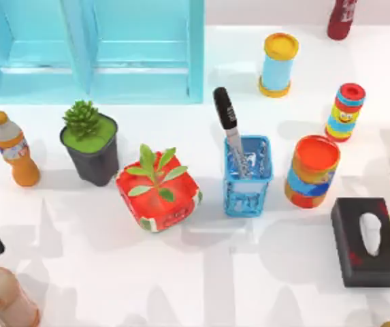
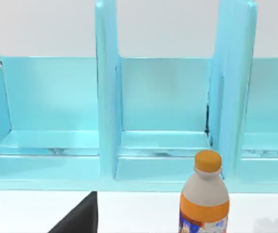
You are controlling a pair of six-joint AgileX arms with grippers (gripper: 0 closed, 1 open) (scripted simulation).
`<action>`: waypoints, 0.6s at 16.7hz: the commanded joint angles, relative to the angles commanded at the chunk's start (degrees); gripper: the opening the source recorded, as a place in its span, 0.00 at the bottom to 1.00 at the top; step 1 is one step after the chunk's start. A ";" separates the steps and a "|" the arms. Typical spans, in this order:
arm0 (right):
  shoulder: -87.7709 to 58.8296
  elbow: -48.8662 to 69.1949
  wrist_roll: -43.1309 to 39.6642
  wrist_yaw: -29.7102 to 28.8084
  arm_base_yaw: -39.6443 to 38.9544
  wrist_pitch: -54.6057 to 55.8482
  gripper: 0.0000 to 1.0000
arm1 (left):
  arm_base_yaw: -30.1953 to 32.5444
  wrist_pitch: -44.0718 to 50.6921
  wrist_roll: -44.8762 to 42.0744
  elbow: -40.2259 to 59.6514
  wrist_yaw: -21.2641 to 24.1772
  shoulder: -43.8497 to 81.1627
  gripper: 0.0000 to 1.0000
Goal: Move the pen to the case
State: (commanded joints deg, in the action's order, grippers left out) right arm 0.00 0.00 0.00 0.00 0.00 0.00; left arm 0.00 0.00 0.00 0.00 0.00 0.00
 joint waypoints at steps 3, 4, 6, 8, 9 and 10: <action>-0.70 0.68 0.10 0.39 -0.42 0.05 1.00 | 0.00 0.00 0.00 0.00 0.00 0.00 1.00; -1.94 1.89 0.26 1.09 -1.14 0.14 1.00 | 0.00 0.00 0.00 0.00 0.00 0.00 1.00; -6.22 6.05 0.68 3.34 -3.42 0.48 1.00 | 0.00 0.00 0.00 0.00 0.00 0.00 1.00; -12.92 12.03 1.09 6.41 -6.42 1.03 1.00 | 0.00 0.00 0.00 0.00 0.00 0.00 1.00; -17.21 15.36 1.25 8.10 -8.05 1.38 1.00 | 0.00 0.00 0.00 0.00 0.00 0.00 1.00; -22.07 18.76 1.35 9.82 -9.70 1.76 1.00 | 0.00 0.00 0.00 0.00 0.00 0.00 1.00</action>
State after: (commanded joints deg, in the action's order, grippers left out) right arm -22.07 18.76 1.35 9.82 -9.70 1.76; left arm 0.00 0.00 0.00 0.00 0.00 0.00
